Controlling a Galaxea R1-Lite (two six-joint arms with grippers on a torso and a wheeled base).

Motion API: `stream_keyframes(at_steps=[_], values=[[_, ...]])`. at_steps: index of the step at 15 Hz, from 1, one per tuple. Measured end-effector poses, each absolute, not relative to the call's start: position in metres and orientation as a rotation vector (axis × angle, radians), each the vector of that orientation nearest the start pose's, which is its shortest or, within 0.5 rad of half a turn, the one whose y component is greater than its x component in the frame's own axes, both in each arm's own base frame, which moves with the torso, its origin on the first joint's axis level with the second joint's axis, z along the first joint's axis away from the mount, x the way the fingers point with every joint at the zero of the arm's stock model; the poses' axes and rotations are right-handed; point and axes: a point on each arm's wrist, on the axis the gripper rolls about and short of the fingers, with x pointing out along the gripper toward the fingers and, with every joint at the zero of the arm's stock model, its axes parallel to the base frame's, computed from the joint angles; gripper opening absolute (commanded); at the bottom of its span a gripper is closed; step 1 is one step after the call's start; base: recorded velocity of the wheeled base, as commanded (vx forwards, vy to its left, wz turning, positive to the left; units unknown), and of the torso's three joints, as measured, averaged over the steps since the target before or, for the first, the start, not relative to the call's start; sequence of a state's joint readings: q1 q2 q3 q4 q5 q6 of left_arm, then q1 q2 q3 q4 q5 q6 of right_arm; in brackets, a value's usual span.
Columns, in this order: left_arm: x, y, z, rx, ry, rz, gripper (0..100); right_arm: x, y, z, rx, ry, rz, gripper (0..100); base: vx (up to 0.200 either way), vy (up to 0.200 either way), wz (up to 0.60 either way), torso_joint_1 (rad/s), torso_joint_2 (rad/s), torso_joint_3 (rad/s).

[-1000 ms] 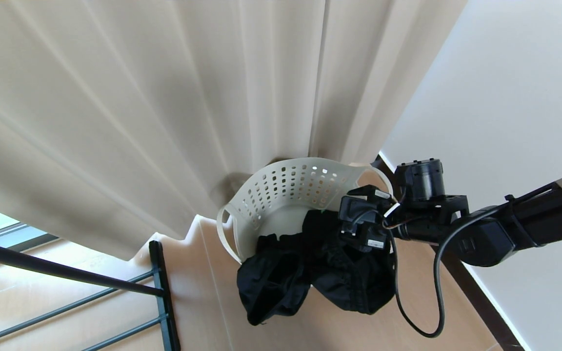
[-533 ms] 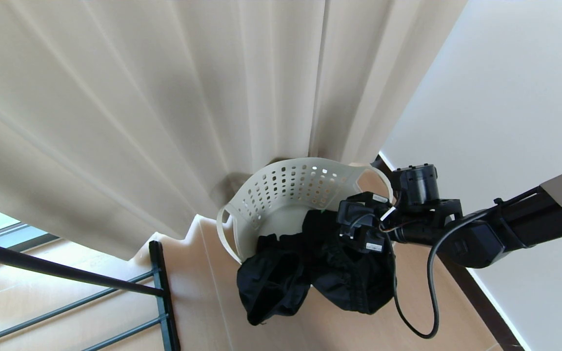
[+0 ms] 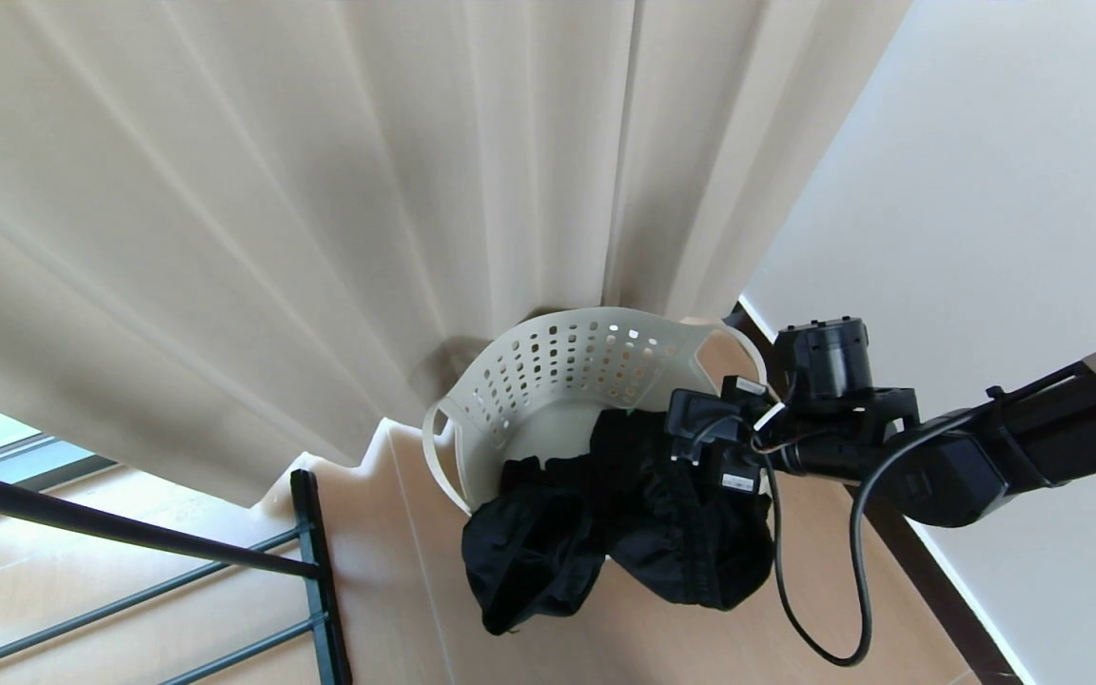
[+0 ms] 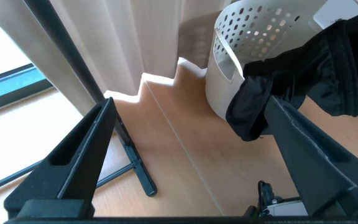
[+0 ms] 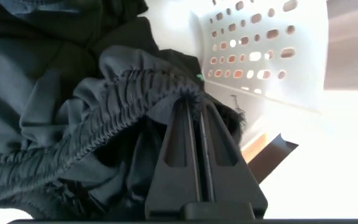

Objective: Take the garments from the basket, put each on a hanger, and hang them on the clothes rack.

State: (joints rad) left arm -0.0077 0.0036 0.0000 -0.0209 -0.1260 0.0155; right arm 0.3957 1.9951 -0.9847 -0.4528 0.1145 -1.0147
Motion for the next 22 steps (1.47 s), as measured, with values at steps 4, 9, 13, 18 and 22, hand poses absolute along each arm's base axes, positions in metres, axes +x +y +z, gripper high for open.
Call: stream_keyframes(at_steps=[4,9,13,18,22], values=[[-0.023,-0.003,0.078,0.017,-0.018,-0.133,100,0.304,0.128,0.144,-1.005,0.201,0.719,0,0.000,0.000,0.00,0.000,0.00,0.000],[-0.023,-0.003,0.078,0.016,-0.018,-0.133,100,0.221,0.110,0.178,-0.898,0.139,0.695,0,0.000,0.000,0.00,0.000,0.00,0.000],[-0.023,-0.003,0.078,0.019,-0.019,-0.135,100,0.176,0.116,0.184,-0.676,0.139,0.739,0,0.000,0.000,0.00,0.000,0.00,0.000],[-0.023,-0.003,0.078,0.018,-0.019,-0.136,100,0.166,0.112,0.182,-0.666,0.137,0.732,0,0.000,0.000,0.00,0.000,0.00,0.000],[-0.023,-0.003,0.078,0.020,-0.019,-0.145,100,0.161,0.104,0.186,-0.660,0.116,0.699,0,0.000,0.000,0.00,0.000,0.00,0.000]])
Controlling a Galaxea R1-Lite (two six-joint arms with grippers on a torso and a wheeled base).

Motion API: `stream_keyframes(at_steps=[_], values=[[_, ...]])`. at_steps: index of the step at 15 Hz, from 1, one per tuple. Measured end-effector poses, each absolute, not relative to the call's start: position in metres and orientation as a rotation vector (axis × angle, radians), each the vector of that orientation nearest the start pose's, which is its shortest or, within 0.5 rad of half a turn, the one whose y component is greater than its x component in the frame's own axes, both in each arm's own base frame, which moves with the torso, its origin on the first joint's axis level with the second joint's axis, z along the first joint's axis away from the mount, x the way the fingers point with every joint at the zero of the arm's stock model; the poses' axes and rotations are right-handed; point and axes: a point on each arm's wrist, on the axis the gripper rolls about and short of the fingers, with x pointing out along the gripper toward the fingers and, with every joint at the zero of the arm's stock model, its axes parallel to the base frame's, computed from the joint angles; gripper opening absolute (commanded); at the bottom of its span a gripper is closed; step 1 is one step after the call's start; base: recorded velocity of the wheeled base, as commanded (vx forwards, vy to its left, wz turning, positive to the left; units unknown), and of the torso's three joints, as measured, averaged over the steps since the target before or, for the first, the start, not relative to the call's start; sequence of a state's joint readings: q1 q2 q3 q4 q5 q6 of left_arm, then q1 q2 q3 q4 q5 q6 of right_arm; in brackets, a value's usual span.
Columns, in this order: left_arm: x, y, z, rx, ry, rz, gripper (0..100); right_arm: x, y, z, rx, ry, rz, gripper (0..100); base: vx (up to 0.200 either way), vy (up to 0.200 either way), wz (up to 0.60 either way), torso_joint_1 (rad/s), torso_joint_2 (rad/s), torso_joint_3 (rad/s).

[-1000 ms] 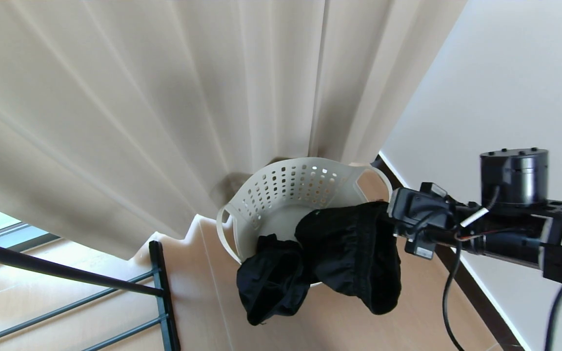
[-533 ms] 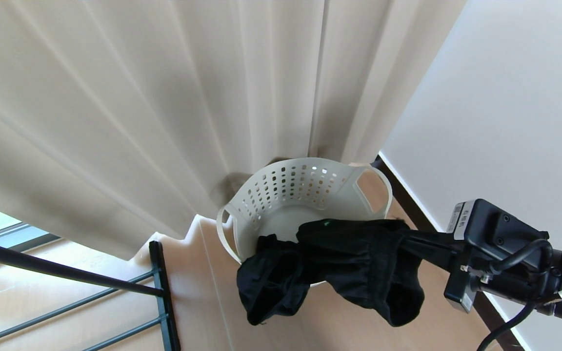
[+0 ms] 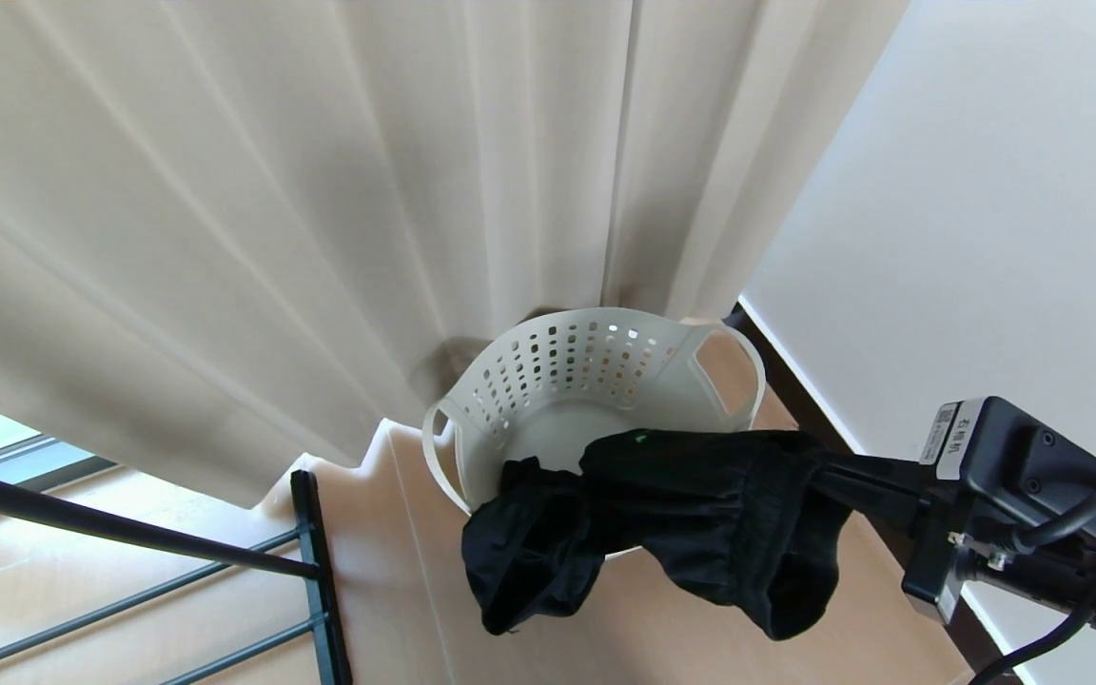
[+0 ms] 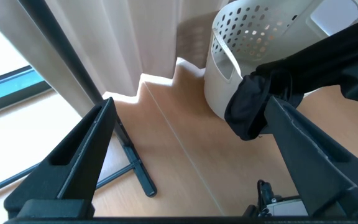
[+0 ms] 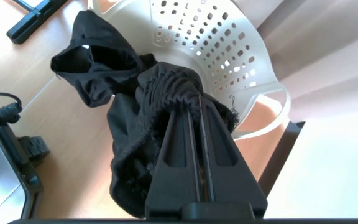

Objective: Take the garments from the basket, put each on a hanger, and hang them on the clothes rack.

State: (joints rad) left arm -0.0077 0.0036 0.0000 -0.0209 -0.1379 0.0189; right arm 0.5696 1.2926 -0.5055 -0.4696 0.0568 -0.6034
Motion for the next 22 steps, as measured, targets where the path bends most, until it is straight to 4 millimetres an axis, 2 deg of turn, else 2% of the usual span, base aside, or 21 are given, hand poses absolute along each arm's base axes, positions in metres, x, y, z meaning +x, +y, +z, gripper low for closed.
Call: stream_keyframes(at_steps=[7,19,22], values=[[-0.023,-0.003,0.077,0.017,-0.013,-0.166,100,0.159,0.103,0.186,-0.662,0.115,0.694,0,0.000,0.000,0.00,0.000,0.00,0.000],[-0.023,-0.003,0.077,0.016,-0.013,-0.167,100,0.158,0.102,0.179,-0.676,0.139,0.704,0,0.000,0.000,0.00,0.002,0.00,0.124],[-0.023,-0.003,0.077,0.015,-0.012,-0.166,100,0.157,0.102,0.177,-0.688,0.145,0.708,0,0.000,0.000,0.00,0.025,-0.24,-0.020]])
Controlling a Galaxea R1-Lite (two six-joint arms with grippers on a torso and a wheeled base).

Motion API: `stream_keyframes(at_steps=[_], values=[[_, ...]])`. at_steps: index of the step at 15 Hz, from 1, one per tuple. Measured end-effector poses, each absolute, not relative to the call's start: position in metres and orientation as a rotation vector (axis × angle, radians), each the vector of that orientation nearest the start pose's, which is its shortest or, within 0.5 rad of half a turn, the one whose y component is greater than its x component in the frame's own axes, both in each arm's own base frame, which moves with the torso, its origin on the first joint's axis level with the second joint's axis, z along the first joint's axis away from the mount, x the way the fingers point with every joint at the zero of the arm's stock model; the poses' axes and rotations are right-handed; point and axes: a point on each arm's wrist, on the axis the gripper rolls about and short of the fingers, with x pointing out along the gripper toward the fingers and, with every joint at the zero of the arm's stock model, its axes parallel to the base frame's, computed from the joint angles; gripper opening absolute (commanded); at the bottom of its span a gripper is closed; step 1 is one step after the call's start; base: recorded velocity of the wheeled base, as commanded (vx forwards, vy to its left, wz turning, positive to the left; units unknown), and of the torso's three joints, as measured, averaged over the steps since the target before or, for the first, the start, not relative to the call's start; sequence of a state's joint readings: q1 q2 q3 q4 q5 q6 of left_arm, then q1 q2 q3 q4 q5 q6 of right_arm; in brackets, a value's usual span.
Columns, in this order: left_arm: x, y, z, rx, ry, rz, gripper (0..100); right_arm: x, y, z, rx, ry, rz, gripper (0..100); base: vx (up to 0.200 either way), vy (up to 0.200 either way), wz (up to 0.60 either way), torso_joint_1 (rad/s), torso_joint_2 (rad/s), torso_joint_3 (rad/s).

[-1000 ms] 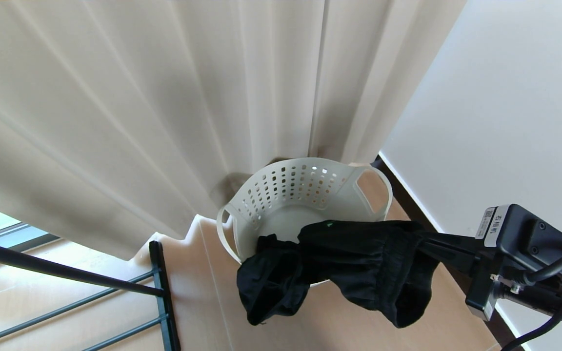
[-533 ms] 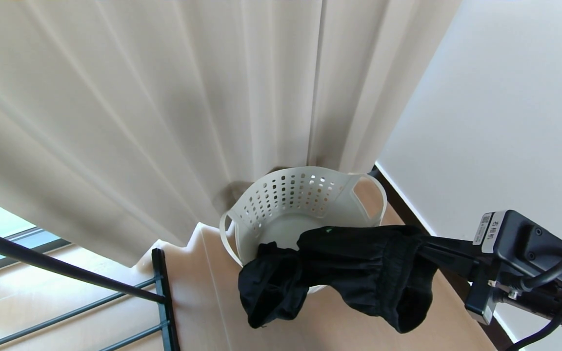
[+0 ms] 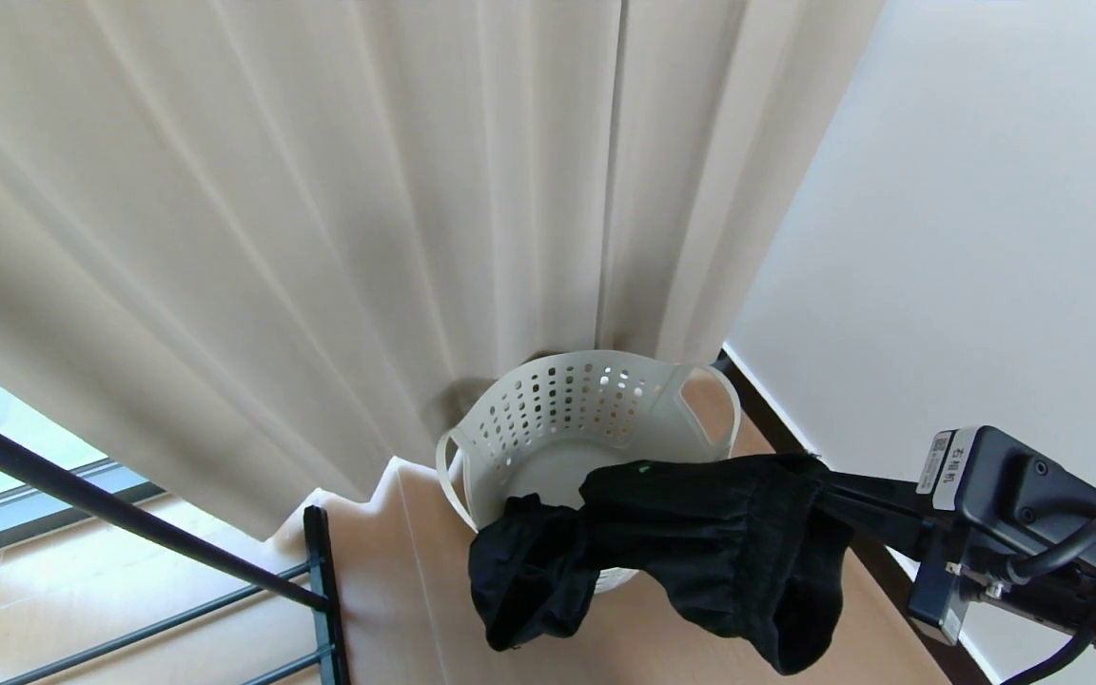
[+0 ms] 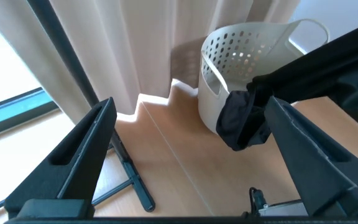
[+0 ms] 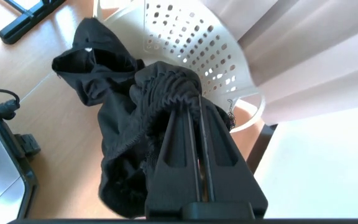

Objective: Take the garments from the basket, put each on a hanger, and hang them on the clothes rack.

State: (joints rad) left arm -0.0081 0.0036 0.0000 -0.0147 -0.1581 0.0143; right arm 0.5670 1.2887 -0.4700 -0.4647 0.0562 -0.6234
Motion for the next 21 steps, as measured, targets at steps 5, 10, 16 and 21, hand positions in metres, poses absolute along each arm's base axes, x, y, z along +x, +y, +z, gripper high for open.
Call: stream_keyframes(at_steps=[5,10,16,21], values=[[-0.0228,-0.0033,0.0772,0.014,-0.014,-0.167,100,0.1572,0.1016,0.1763,-0.691,0.145,0.709,0,0.000,0.000,0.00,0.079,-0.42,-0.142],[-0.0228,-0.0033,0.0773,0.014,-0.014,-0.166,100,0.1585,0.1025,0.1748,-0.693,0.152,0.711,0,0.000,0.000,0.00,0.124,-0.46,-0.140],[-0.0228,-0.0033,0.0772,0.015,-0.014,-0.166,100,0.1587,0.1026,0.1737,-0.695,0.157,0.713,0,0.000,0.000,0.00,0.175,-0.49,-0.119],[-0.0228,-0.0034,0.0773,0.013,-0.014,-0.166,100,0.1603,0.1036,0.1713,-0.698,0.169,0.716,0,0.000,0.000,0.00,0.212,-0.54,-0.120]])
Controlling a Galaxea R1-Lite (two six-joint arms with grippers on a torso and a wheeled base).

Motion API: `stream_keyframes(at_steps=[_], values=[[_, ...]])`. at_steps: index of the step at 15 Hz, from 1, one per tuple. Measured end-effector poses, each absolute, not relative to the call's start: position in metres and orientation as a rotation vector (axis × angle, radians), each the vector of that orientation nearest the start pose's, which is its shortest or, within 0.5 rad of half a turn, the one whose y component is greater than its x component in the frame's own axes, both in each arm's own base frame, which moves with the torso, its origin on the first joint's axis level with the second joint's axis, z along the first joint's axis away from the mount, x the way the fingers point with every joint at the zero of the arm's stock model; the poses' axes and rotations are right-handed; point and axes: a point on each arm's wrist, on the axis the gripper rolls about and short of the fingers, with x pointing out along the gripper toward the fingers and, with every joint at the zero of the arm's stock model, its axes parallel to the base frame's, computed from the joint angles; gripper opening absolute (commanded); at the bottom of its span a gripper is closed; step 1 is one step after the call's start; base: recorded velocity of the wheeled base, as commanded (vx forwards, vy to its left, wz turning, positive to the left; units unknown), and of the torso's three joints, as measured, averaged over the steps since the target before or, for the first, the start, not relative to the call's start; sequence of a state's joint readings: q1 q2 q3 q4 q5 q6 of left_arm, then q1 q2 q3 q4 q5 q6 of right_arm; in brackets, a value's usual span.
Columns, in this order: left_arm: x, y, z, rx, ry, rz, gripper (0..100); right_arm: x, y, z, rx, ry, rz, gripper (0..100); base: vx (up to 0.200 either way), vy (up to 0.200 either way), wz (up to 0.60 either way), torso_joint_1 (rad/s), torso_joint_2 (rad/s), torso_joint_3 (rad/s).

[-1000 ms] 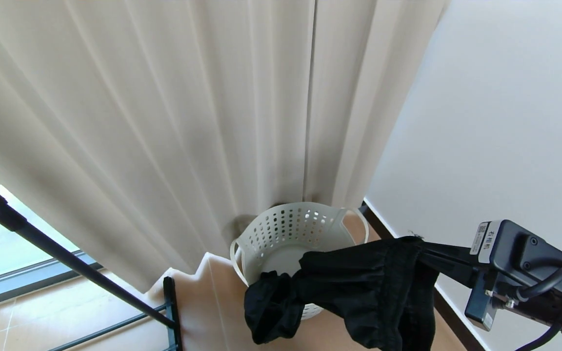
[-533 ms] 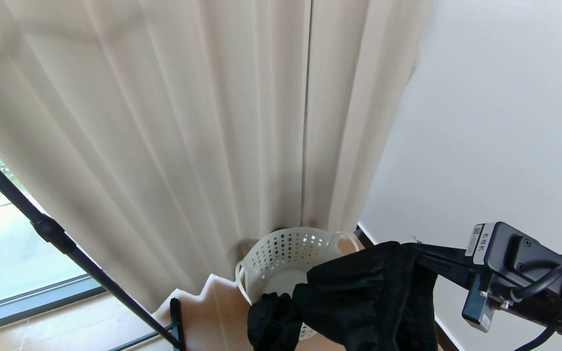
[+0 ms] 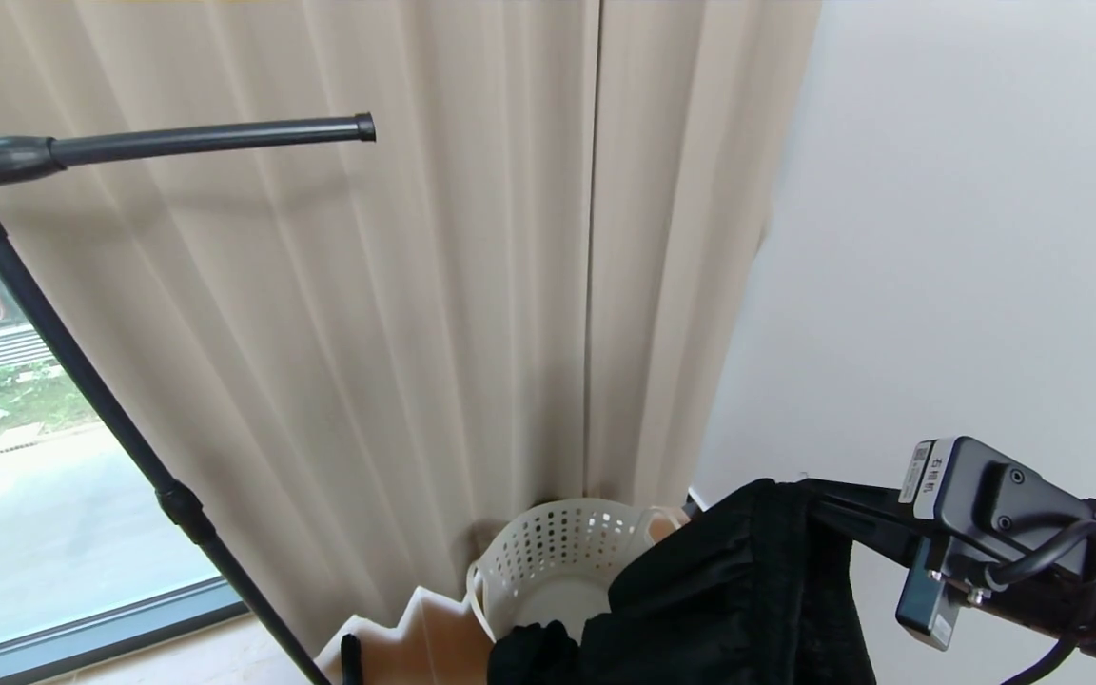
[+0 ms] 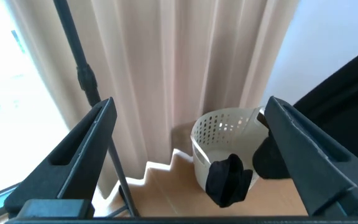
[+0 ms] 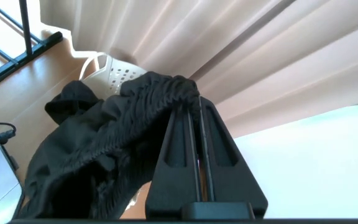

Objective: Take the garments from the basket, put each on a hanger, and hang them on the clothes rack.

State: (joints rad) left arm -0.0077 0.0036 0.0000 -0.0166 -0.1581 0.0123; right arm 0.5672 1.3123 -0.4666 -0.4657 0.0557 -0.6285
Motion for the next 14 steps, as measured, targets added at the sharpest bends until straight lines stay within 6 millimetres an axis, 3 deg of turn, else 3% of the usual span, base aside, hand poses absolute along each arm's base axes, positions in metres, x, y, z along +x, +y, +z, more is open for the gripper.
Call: stream_keyframes(at_steps=[7,14], values=[[-0.0228,-0.0033,0.0773,0.012,-0.015,-0.165,100,0.1603,0.1036,0.1696,-0.719,0.168,0.719,0,0.000,0.000,0.00,0.245,-0.58,-0.285],[-0.0228,-0.0033,0.0773,0.012,-0.014,-0.165,100,0.1603,0.1036,0.1696,-0.718,0.167,0.720,0,0.000,0.000,0.00,0.179,-0.39,-0.219]])
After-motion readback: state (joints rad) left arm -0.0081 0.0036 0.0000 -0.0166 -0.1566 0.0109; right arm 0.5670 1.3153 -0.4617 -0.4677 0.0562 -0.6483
